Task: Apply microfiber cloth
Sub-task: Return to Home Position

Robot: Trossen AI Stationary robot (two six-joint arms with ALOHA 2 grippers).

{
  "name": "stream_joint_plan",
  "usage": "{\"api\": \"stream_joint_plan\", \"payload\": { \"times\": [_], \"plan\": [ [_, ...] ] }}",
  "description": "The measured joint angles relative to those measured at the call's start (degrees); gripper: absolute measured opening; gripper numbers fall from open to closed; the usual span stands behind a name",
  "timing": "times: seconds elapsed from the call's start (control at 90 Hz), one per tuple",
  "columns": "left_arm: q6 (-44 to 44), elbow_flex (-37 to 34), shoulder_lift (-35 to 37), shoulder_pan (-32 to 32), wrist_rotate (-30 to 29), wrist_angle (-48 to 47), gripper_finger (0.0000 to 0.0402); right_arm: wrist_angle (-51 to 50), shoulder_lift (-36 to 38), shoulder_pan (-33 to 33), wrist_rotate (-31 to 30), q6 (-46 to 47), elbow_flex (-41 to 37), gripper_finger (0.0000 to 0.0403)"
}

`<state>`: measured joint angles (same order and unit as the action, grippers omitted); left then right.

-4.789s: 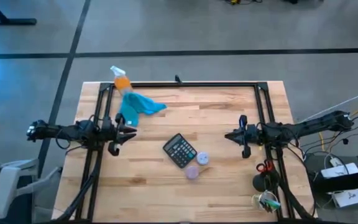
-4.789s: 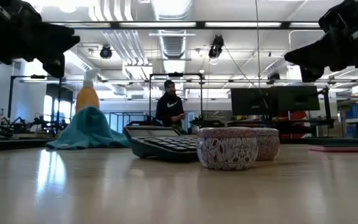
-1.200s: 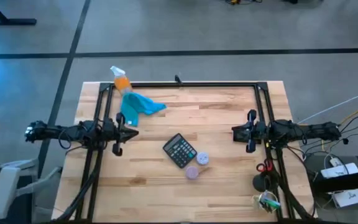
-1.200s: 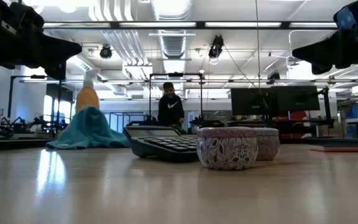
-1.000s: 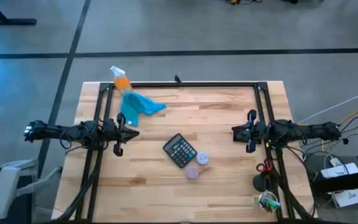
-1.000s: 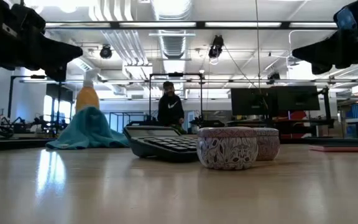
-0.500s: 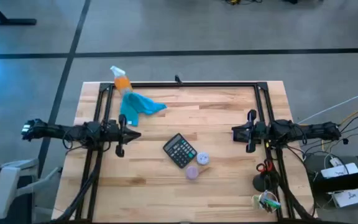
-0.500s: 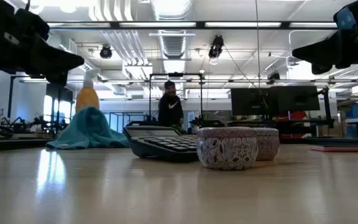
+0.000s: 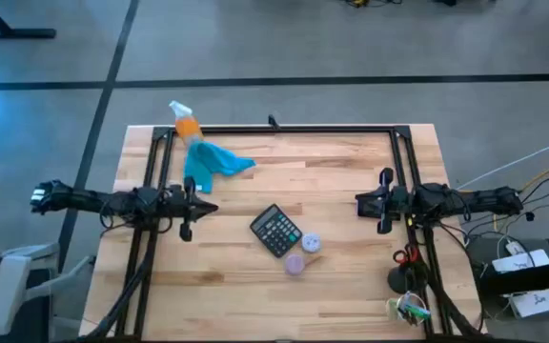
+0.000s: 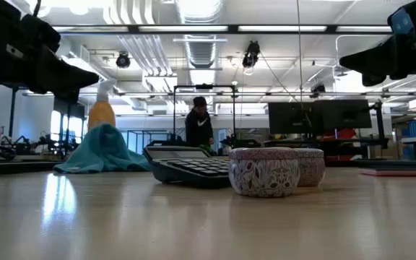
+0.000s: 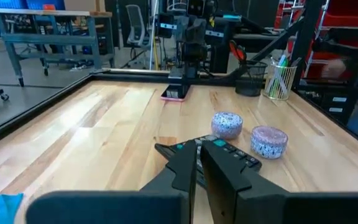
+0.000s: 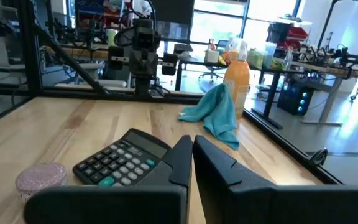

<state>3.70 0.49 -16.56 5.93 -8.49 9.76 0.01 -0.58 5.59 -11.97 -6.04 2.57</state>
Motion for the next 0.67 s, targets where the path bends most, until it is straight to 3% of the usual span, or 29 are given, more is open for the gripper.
{"api": "stream_joint_plan", "payload": {
  "times": [0.667],
  "plan": [
    [0.00,0.00,-2.70,0.00,0.00,0.01,0.0010,0.00,0.00,-0.01,-0.01,-0.01,0.00,0.0000]
  ]
}}
